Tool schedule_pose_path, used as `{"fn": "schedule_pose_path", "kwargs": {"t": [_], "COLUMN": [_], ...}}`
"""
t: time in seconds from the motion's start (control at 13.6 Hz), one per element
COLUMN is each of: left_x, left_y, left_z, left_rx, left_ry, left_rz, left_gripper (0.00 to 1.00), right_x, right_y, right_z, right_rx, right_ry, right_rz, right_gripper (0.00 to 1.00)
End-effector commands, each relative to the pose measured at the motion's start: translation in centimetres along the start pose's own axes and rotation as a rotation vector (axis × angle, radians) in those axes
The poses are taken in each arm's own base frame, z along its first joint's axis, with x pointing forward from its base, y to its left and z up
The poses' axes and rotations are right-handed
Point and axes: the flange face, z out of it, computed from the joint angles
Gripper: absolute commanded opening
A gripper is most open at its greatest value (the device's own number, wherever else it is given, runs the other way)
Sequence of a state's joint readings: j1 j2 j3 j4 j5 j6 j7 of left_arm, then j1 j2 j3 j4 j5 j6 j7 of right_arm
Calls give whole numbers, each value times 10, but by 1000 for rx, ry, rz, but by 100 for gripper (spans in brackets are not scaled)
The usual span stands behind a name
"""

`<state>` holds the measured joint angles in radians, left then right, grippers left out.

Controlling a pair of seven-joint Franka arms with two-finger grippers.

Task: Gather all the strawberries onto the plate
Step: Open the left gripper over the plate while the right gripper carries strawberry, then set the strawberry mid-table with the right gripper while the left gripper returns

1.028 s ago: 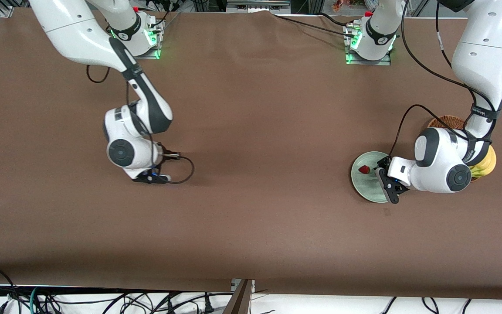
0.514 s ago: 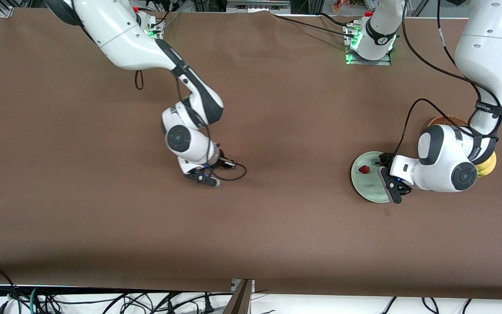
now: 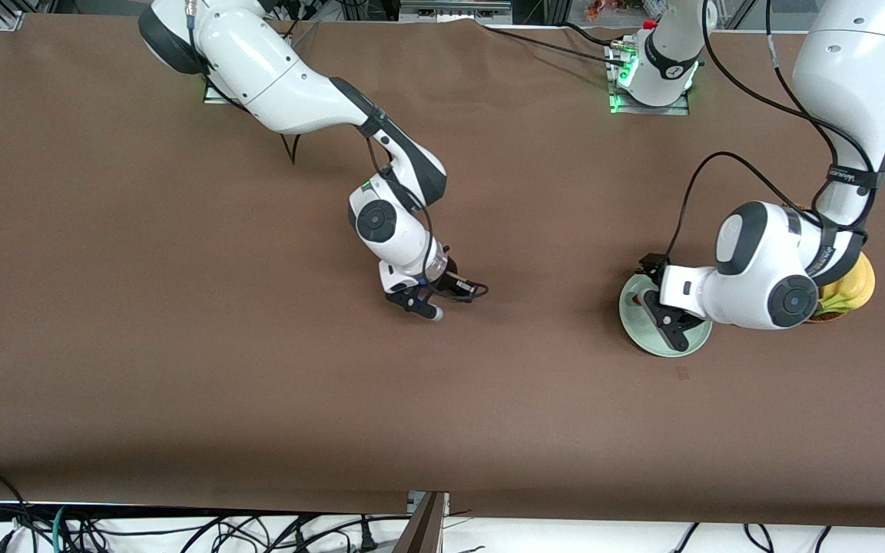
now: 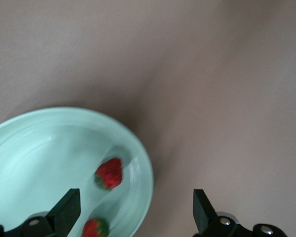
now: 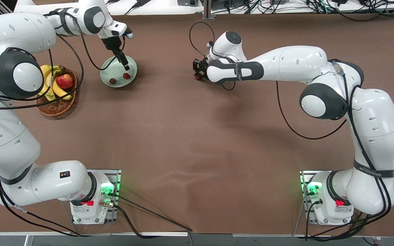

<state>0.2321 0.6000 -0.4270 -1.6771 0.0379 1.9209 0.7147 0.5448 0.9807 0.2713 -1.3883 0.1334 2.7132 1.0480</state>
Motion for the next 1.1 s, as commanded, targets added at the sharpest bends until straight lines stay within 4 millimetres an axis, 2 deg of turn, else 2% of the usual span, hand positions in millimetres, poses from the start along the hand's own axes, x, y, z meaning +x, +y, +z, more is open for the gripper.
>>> {"fn": "schedule_pose_path", "kwargs": {"t": [0.0, 0.07, 0.15, 0.22, 0.37, 0.51, 0.73, 0.81, 0.88, 1.03], "left_x": [23, 35, 44, 55, 62, 71, 103, 114, 127, 151], "left_y": [32, 45, 57, 70, 82, 92, 115, 126, 144, 175], "left_z": [0, 3, 9, 13, 28, 42, 53, 61, 71, 93], "left_rx": [-12, -14, -12, -3, 10, 35, 73, 71, 64, 63], "left_ry": [4, 16, 15, 16, 31, 91, 201, 221, 233, 278], "left_rz": [-77, -112, -138, -157, -197, -188, -147, -185, -239, -289], "left_gripper": [100, 100, 100, 100, 100, 100, 100, 100, 100, 100], "right_x": [-6, -6, 0, 11, 31, 55, 97, 112, 123, 151], "right_y": [-12, -15, -18, -24, -28, -25, -5, 5, 15, 48], "right_z": [3, -2, -11, -29, -62, -102, -164, -185, -206, -243], "right_rx": [48, 51, 59, 73, 32, -57, -153, -169, -193, -273], "right_ry": [-6, 1, 12, 30, 24, -3, -50, -52, -55, -89], "right_rz": [35, 16, 7, 1, 1, -78, -236, -262, -281, -323], "right_gripper": [86, 100, 100, 100, 100, 100, 100, 100, 100, 100]}}
